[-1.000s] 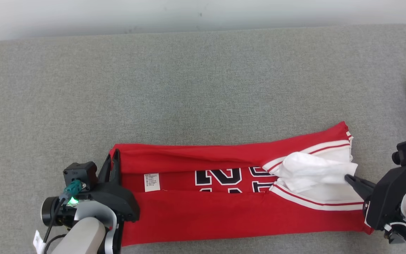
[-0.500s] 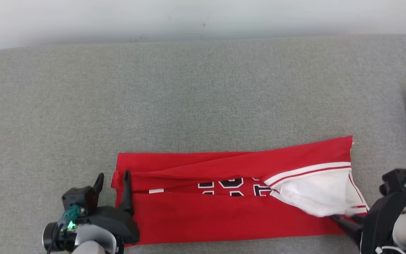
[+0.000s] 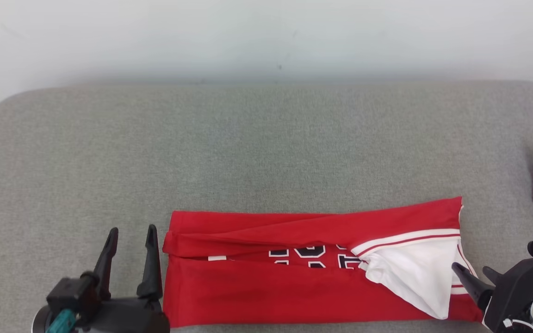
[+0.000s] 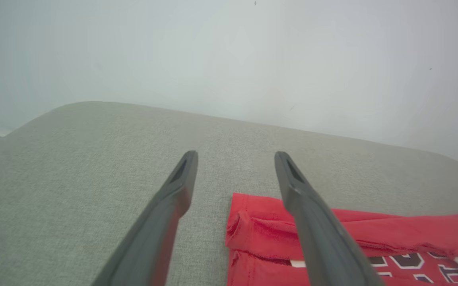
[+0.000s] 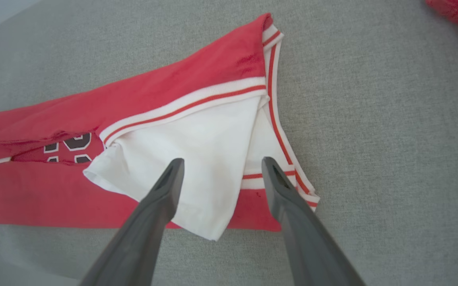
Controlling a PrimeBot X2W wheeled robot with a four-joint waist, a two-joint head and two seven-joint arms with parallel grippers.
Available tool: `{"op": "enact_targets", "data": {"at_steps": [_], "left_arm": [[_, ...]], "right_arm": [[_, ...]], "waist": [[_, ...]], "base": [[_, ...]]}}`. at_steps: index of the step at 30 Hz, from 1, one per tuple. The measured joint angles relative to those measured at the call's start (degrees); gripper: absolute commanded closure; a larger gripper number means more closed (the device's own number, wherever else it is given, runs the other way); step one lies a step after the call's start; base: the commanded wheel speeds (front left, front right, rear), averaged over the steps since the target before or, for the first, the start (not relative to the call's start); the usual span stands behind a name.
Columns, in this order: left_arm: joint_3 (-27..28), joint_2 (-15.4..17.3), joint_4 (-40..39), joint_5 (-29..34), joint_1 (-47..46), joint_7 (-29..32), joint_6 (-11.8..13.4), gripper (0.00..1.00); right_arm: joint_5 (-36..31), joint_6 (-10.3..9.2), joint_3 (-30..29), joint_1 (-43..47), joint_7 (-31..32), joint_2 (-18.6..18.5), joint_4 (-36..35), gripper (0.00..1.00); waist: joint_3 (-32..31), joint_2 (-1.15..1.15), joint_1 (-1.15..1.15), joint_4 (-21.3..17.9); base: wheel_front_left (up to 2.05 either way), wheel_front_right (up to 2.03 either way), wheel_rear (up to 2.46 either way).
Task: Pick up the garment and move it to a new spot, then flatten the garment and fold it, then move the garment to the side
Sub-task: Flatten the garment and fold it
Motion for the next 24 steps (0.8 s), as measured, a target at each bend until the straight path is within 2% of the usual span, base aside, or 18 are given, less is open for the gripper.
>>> {"op": "enact_targets", "data": {"at_steps": [7,10,18,24], "left_arm": [[8.34,-4.69,-4.46,6.76,5.64,-0.01,-7.83,0.00],[11.59,-6.34,-5.52,8.86,7.50,-0.02,-9.95,0.00],[16.01,-8.26,-5.60,11.69,9.42,-0.04,-12.84,0.00],[16.75,-8.61,-5.86,12.18,9.23,-0.04,-13.57,0.00]], "right_arm": [[-2.69,0.00,-2.27,-2.61,-4.71,1.47,5.99,0.00],[-3.66,0.00,-3.20,-4.05,-6.50,1.53,8.57,0.00],[-6.50,0.00,-4.92,-8.48,-9.16,0.83,18.44,0.00],[-8.21,0.00,-5.55,-10.86,-10.20,0.38,24.05,0.00]], "waist": [[-2.30,0.00,0.00,1.08],[-2.69,0.00,0.00,1.57],[-1.74,0.00,0.01,2.21],[-0.17,0.01,0.01,3.38]], "base": [[0.00,0.00,0.00],[0.00,0.00,0.00],[0.00,0.00,0.00],[0.00,0.00,0.00]]}}
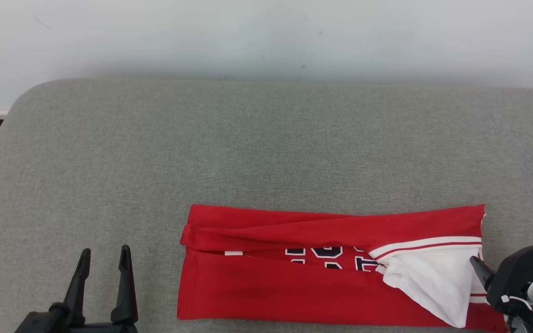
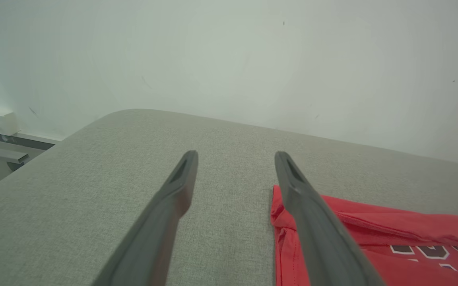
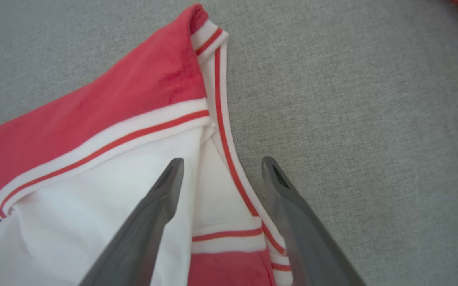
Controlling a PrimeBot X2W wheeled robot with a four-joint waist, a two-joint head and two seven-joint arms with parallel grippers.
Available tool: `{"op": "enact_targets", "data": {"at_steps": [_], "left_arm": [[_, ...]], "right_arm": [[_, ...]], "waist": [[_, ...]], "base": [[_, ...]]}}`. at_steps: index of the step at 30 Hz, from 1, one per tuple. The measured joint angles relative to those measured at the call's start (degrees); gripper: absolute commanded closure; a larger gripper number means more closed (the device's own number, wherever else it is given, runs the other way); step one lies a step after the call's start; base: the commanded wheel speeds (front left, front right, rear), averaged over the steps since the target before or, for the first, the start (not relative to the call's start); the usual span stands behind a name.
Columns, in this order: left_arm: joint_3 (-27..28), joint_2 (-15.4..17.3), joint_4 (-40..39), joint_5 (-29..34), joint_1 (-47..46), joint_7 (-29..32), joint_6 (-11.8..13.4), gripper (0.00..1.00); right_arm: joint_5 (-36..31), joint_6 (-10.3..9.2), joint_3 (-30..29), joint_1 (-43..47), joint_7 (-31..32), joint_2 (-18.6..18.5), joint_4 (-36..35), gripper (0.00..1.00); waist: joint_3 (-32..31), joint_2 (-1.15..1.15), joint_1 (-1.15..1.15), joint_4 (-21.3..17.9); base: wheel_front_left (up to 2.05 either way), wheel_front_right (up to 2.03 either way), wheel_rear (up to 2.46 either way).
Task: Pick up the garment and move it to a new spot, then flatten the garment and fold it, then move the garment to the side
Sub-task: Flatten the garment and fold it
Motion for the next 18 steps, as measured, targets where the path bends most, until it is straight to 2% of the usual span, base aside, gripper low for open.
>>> {"op": "enact_targets", "data": {"at_steps": [9,15,16,18], "left_arm": [[-0.88,-0.05,0.58,-0.51,-1.63,0.00,-0.13,0.00],[-0.87,-0.07,0.69,-0.53,-2.14,0.00,-0.05,0.00],[-0.82,-0.07,0.70,-0.53,-2.15,0.00,-0.05,0.00],[-0.76,-0.07,0.73,-0.53,-2.15,0.00,-0.07,0.00]], "right_arm": [[-2.88,0.00,-0.63,-3.32,-0.40,0.36,4.55,0.00],[-4.53,0.00,-0.26,-4.21,2.00,0.33,6.21,0.00],[-4.68,0.00,-0.23,-4.32,2.42,0.32,6.38,0.48],[-4.94,0.00,0.23,-4.46,3.10,0.13,6.44,1.00]], "waist": [[2.26,0.00,0.00,1.83],[2.98,0.00,0.00,2.53],[3.00,0.00,0.00,2.51],[3.00,-0.01,0.00,2.43]], "base": [[0.00,0.00,0.00],[0.00,0.00,0.00],[0.00,0.00,0.00],[0.00,0.00,0.00]]}}
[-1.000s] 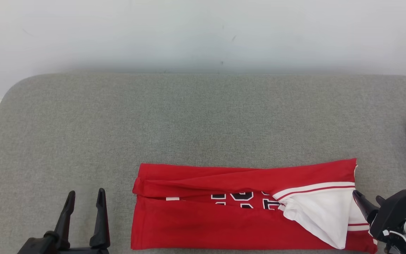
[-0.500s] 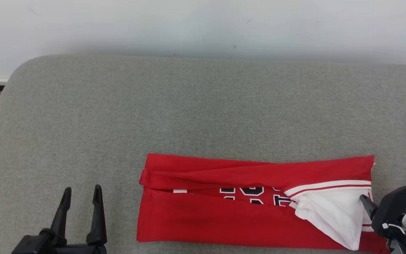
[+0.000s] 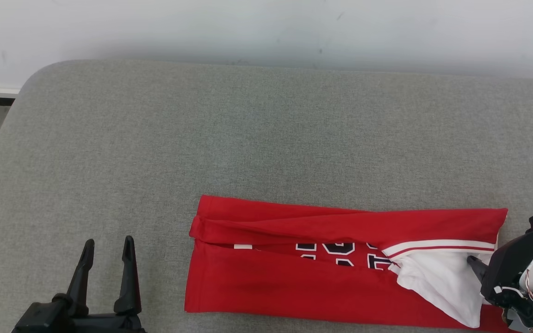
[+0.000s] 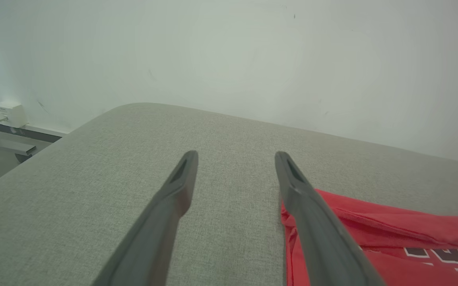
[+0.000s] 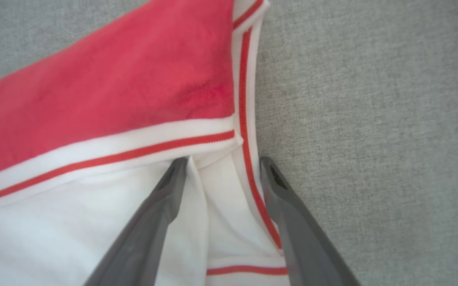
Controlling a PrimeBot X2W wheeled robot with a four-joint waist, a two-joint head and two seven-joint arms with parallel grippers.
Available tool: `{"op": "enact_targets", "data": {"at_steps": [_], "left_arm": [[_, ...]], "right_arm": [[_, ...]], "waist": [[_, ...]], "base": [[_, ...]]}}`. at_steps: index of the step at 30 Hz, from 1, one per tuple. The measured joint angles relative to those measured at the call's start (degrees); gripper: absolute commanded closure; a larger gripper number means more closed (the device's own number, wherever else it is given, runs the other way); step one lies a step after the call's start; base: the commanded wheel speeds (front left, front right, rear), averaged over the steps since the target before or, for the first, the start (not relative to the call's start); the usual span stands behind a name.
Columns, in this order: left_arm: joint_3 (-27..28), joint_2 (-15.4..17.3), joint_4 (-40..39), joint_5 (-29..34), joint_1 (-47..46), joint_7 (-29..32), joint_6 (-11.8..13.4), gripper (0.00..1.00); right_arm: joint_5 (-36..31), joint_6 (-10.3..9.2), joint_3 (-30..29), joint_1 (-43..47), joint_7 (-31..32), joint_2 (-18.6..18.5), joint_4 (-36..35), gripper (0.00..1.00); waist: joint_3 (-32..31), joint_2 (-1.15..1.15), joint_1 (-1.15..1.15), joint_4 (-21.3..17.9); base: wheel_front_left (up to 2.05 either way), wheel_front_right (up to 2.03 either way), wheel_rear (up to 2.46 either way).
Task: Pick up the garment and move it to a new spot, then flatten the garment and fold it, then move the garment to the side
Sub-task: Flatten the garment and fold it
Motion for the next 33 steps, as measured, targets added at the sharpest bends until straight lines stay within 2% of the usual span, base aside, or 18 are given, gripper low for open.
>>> {"op": "enact_targets", "data": {"at_steps": [8,13,26,30,33], "left_arm": [[0.11,-0.01,0.34,-0.04,-0.03,0.00,-0.08,0.00],[-0.02,-0.01,0.32,-0.48,0.03,-0.01,-0.07,0.00],[-0.67,-0.03,0.47,-1.03,1.13,-0.01,0.62,0.00],[-0.64,-0.03,0.67,-1.03,1.39,-0.01,0.63,0.00],[-0.09,-0.03,0.62,-1.03,2.29,-0.01,0.73,0.00]], "right_arm": [[-0.54,0.03,-0.07,0.07,-1.63,-0.08,-1.05,1.00],[-1.36,0.02,-3.05,0.20,-2.66,-0.43,-3.58,1.00],[-10.99,0.01,-11.10,3.67,1.52,-2.04,-16.55,1.00],[-11.11,0.01,-8.72,5.30,3.85,-1.86,-20.68,1.00],[-8.13,0.01,-3.31,6.32,6.46,-0.30,-23.62,1.00]], "waist": [[-0.23,0.01,0.00,-0.83],[-0.81,0.01,0.01,-1.79],[-3.77,0.01,0.00,-4.50],[-4.92,0.01,0.00,-4.77],[-5.59,0.01,0.00,-5.09]], "base": [[0.00,0.00,0.00],[0.00,0.00,0.00],[0.00,0.00,0.00],[0.00,0.00,0.00],[0.00,0.00,0.00]]}}
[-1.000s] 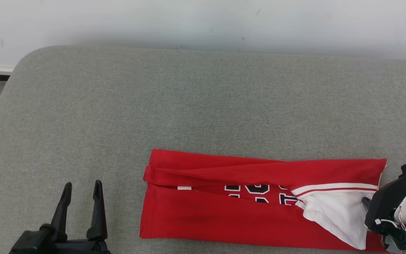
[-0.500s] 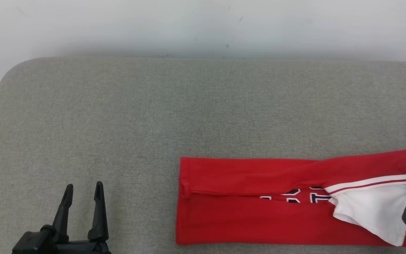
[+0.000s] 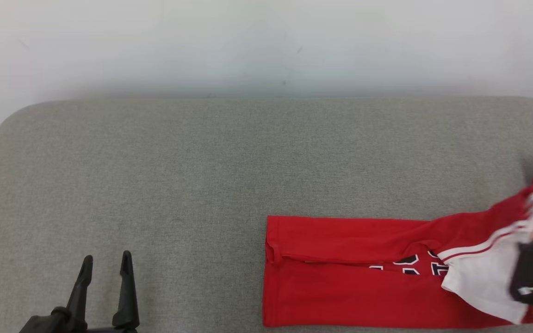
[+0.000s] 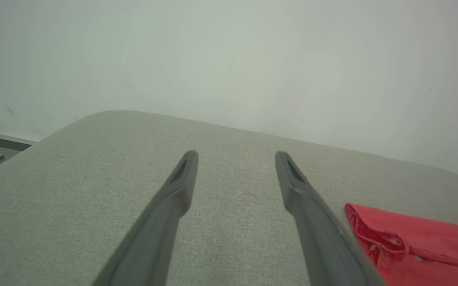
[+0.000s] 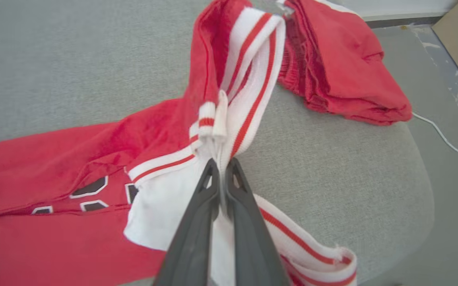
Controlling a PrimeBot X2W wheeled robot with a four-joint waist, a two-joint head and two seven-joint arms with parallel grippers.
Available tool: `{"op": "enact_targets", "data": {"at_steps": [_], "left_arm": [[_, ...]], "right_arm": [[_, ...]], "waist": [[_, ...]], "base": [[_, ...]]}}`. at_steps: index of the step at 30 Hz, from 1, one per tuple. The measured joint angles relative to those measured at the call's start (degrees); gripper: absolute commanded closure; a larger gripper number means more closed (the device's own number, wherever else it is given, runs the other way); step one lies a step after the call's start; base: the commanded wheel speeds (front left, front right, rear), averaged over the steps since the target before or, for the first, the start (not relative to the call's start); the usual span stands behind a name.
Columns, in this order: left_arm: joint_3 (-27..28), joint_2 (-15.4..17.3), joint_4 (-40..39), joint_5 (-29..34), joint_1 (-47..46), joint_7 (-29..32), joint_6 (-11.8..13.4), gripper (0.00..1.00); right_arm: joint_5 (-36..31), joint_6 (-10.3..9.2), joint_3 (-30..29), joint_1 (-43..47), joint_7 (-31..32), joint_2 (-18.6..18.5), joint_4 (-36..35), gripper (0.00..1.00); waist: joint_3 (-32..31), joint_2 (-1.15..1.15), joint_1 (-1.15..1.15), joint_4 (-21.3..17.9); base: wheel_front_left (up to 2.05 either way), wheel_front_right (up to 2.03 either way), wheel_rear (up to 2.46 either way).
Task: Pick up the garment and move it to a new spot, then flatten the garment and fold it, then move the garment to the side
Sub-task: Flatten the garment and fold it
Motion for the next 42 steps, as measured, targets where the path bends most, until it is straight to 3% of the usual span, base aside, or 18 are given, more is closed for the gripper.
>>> {"op": "enact_targets", "data": {"at_steps": [7,12,21,26,33,40,41,42], "left_arm": [[0.69,0.00,0.03,0.13,0.80,0.00,0.04,0.00],[0.53,0.00,0.15,0.27,0.91,0.00,-0.37,0.00],[-0.41,0.01,0.56,0.26,0.88,0.00,-0.74,0.00],[-1.07,0.01,0.96,0.10,0.65,0.00,-0.89,0.00],[-2.65,-0.02,1.31,-0.09,-0.15,0.00,-0.98,0.00],[-3.43,-0.01,1.72,-0.25,-1.18,0.00,-1.13,0.00],[-3.48,0.00,1.71,-0.29,-1.18,0.00,-1.12,0.00],[-3.47,-0.01,1.71,-0.33,-1.18,0.00,-1.10,0.00]], "right_arm": [[6.89,0.00,16.42,1.20,5.17,1.67,-3.75,1.00],[9.76,0.00,24.54,-1.26,4.93,2.61,-0.90,1.00],[11.29,-0.01,33.77,-8.40,0.42,5.19,11.74,1.00],[11.57,-0.01,36.11,-11.78,-2.78,5.72,19.50,1.00],[17.52,-0.01,42.46,-16.45,-7.80,5.87,27.71,1.00],[18.24,-0.01,44.29,-19.08,-11.47,5.86,34.64,1.00],[18.76,-0.01,44.36,-19.25,-12.23,5.86,35.20,0.80],[19.87,-0.01,44.33,-19.35,-13.52,5.84,35.35,0.00]], "waist": [[-0.89,0.00,0.00,-0.69],[-1.25,0.00,0.00,-0.28],[-1.36,0.00,0.00,1.72],[-1.28,0.00,0.00,3.06],[-0.60,0.00,0.00,4.78],[0.00,0.00,0.00,6.03],[0.08,0.00,0.00,6.09],[0.14,0.00,0.00,6.08]], "base": [[0.00,0.00,0.00],[0.00,0.00,0.00],[0.00,0.00,0.00],[0.00,0.00,0.00],[0.00,0.00,0.00],[0.00,0.00,0.00],[0.00,0.00,0.00],[0.00,0.00,0.00]]}}
